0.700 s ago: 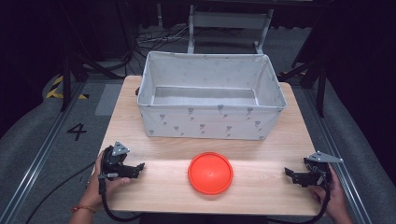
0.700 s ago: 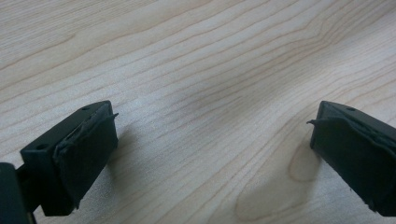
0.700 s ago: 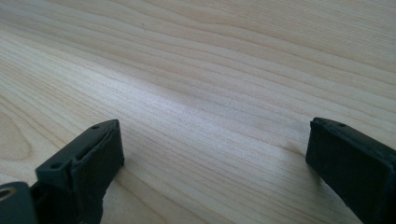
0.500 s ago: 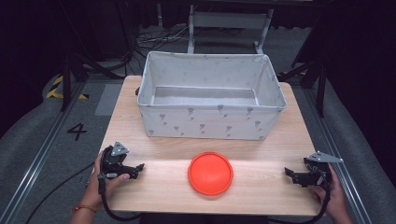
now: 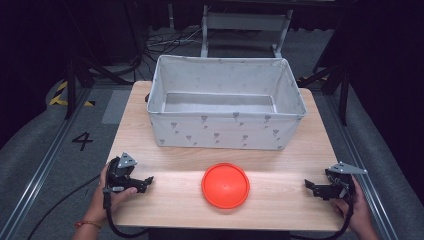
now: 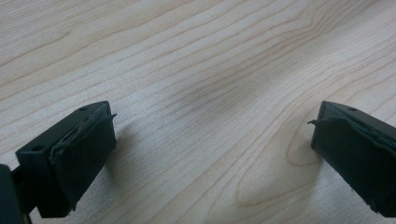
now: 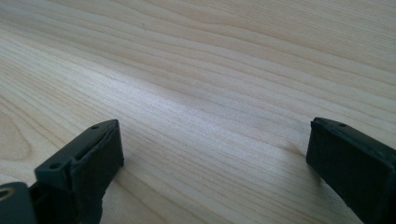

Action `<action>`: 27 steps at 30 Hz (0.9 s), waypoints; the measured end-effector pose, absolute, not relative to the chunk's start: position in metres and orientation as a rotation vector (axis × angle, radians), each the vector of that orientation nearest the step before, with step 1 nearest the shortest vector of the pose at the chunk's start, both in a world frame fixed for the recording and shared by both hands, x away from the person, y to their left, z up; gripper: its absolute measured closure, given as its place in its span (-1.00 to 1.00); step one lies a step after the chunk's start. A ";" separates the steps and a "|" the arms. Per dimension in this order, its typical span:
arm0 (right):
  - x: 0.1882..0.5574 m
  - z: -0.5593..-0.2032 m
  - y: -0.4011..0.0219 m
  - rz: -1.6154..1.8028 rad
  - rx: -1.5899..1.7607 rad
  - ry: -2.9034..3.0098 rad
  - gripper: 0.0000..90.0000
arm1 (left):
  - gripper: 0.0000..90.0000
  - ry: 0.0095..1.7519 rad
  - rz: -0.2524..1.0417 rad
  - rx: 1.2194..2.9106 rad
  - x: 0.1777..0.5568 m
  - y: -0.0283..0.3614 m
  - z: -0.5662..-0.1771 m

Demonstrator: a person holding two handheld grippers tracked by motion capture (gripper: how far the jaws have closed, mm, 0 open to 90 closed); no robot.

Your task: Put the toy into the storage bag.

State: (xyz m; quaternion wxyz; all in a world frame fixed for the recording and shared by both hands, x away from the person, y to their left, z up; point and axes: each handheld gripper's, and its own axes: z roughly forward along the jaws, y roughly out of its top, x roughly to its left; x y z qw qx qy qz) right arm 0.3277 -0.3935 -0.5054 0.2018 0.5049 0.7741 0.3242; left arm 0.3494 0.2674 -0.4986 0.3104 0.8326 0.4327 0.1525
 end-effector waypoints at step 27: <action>0.335 -0.490 -0.380 0.973 1.115 2.498 -0.65 | -0.99 1.153 0.396 2.197 0.348 0.267 -0.498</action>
